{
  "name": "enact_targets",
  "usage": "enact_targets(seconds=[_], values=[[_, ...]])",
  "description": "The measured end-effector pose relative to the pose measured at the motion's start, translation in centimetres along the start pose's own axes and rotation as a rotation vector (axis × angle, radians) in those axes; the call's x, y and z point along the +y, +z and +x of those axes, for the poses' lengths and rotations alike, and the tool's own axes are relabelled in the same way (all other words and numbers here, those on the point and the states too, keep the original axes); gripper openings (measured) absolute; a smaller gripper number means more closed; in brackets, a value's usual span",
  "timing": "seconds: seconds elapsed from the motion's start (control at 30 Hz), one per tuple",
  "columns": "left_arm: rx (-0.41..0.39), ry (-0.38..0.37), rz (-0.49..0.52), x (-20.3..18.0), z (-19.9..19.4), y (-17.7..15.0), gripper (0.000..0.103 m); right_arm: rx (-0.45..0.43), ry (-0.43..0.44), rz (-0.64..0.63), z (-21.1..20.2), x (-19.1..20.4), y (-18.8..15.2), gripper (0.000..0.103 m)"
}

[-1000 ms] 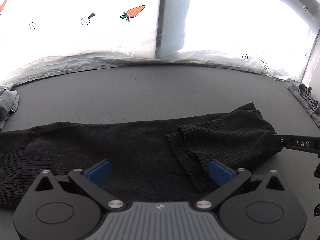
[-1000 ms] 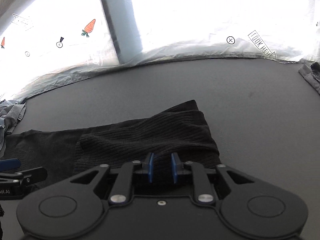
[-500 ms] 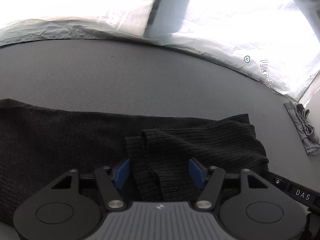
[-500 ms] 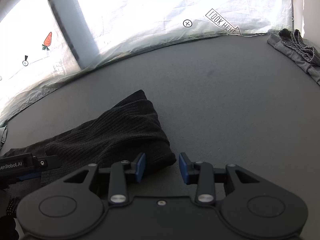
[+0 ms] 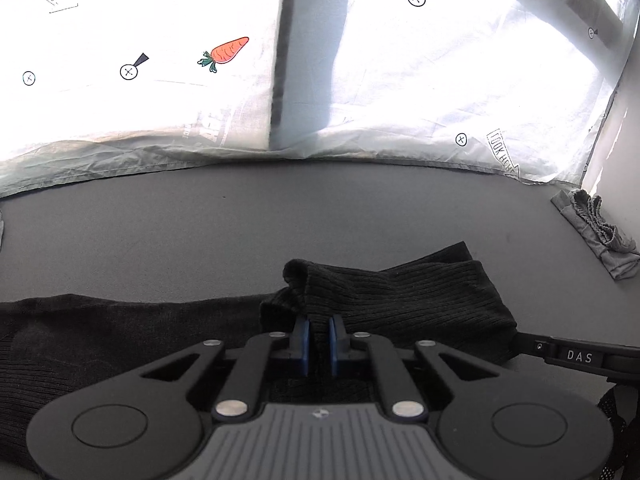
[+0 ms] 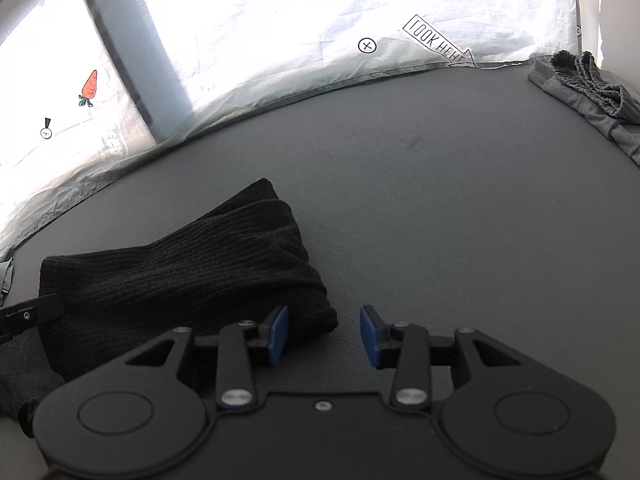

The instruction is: Fold clothes

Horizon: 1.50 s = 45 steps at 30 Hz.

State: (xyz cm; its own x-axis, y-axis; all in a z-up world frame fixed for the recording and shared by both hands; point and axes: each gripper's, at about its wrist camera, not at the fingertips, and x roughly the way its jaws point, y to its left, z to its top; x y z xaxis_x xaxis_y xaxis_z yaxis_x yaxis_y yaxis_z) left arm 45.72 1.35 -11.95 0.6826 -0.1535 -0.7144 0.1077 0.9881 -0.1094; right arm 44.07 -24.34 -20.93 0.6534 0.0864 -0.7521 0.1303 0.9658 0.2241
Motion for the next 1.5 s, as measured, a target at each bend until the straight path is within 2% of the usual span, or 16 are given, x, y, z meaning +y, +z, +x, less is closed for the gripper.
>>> enact_targets(seconds=[0.13,0.37,0.47,0.53,0.6,0.67,0.8,0.9,0.97,1.0,1.03,1.1,1.2,1.3,1.37,1.5], values=[[0.098,0.065,-0.041,2.8,2.2,-1.9,0.013,0.01,0.009,0.028,0.2,-0.3,0.0,0.046],[0.077,0.104,-0.066,4.3,1.5,-2.0,0.053,0.024,0.08,0.09,0.6,-0.7,0.1,0.051],[0.103,0.111,-0.02,4.1,2.0,-2.6,0.054,0.036,0.129,0.136,1.2,-1.0,0.0,0.054],[0.11,0.128,0.017,3.9,2.3,-3.2,0.055,0.039,0.145,0.113,1.7,-0.7,0.1,0.056],[0.091,0.148,0.033,3.8,2.2,-3.7,0.067,0.033,0.144,0.064,2.4,-0.1,0.3,0.058],[0.086,0.162,0.022,4.2,2.2,-4.0,0.076,0.036,0.168,0.031,3.2,0.3,0.6,0.06],[0.086,0.152,-0.017,5.2,2.5,-4.2,0.084,0.06,0.214,-0.043,5.0,1.5,1.2,0.062],[0.075,0.16,-0.021,5.3,2.6,-4.4,0.087,0.079,0.207,-0.111,5.6,2.9,1.5,0.053],[0.07,0.165,-0.031,5.2,2.7,-4.6,0.086,0.084,0.218,-0.097,5.5,3.0,1.8,0.025],[0.071,0.164,-0.037,5.1,2.7,-4.6,0.083,0.072,0.247,-0.046,5.1,2.5,1.8,0.02],[0.072,0.156,-0.035,4.9,2.8,-4.5,0.08,0.059,0.281,0.012,4.7,1.9,1.8,0.018],[0.074,0.126,-0.003,4.1,2.7,-4.5,0.062,0.031,0.349,0.128,3.8,0.7,1.8,0.016],[0.076,0.053,0.103,1.9,2.8,-4.6,0.044,-0.027,0.421,0.367,0.9,-0.6,2.2,0.014],[0.078,0.001,0.181,-0.9,3.0,-4.0,0.027,-0.098,0.457,0.414,-2.4,0.0,3.0,0.013],[0.077,-0.048,0.205,-3.0,3.3,-3.5,0.021,-0.129,0.476,0.453,-3.8,-0.5,3.4,0.013],[0.09,-0.188,0.255,-8.5,4.2,-2.7,0.02,-0.212,0.457,0.531,-6.7,-3.2,4.5,0.013]])
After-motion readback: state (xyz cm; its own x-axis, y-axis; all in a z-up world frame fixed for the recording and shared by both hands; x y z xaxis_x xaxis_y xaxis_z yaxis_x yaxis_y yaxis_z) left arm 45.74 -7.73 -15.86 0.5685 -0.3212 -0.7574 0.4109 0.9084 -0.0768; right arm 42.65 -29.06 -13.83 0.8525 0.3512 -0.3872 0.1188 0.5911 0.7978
